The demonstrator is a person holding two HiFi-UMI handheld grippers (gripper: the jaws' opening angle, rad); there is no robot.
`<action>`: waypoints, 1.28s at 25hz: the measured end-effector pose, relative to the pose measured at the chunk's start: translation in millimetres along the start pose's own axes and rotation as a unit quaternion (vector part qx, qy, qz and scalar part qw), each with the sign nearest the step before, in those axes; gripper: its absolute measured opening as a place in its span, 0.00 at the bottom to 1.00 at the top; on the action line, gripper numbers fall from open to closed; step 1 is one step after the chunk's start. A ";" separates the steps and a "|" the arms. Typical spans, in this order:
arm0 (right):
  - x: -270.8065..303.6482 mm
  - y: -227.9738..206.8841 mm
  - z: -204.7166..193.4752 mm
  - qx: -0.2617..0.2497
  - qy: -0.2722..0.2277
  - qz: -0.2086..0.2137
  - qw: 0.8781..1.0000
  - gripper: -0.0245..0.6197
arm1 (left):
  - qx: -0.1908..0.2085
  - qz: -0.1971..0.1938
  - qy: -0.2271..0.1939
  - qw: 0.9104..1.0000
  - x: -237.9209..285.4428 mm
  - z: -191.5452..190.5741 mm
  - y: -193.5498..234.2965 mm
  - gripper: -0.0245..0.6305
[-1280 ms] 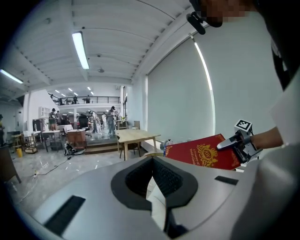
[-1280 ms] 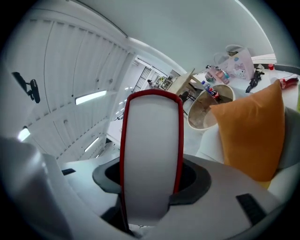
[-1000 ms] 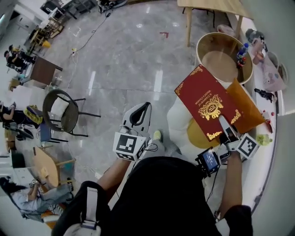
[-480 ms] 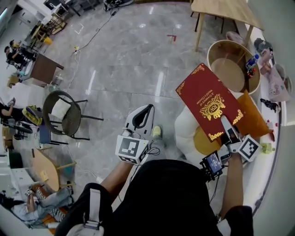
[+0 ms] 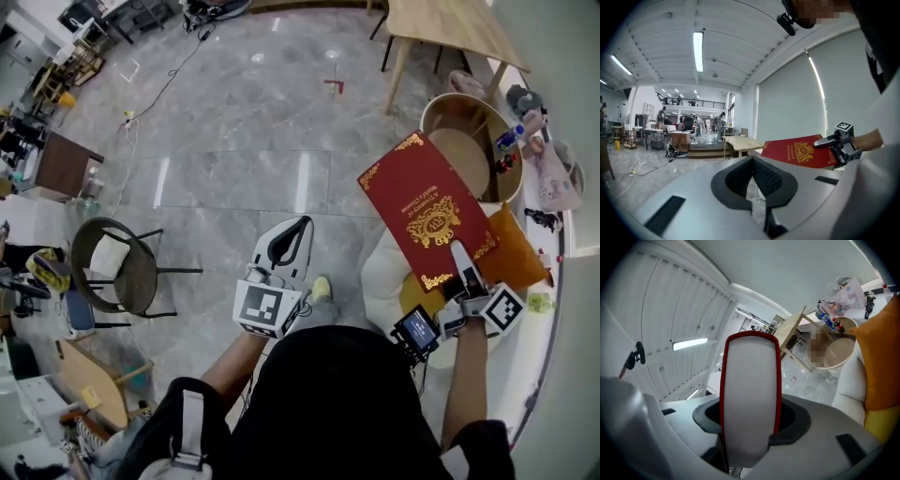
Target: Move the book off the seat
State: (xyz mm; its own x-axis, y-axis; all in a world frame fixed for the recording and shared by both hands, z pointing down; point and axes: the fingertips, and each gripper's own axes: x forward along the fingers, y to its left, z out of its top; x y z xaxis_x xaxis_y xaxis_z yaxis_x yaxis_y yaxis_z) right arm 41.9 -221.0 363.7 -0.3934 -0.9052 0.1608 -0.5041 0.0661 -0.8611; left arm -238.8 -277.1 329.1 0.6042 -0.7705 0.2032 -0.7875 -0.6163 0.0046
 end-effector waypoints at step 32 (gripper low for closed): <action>69.0 42.7 18.5 0.013 -0.130 -0.017 0.991 0.41 | -0.007 -0.053 -0.033 0.998 35.2 23.6 125.6 0.05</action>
State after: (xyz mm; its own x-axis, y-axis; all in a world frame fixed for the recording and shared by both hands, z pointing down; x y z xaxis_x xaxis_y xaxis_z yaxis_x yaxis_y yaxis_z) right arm 7.5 -288.4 329.1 -0.1626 -0.9847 0.0632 -0.4920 0.0254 -0.8702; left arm -313.5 -385.5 313.6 0.6901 -0.7110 0.1355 -0.7205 -0.6925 0.0361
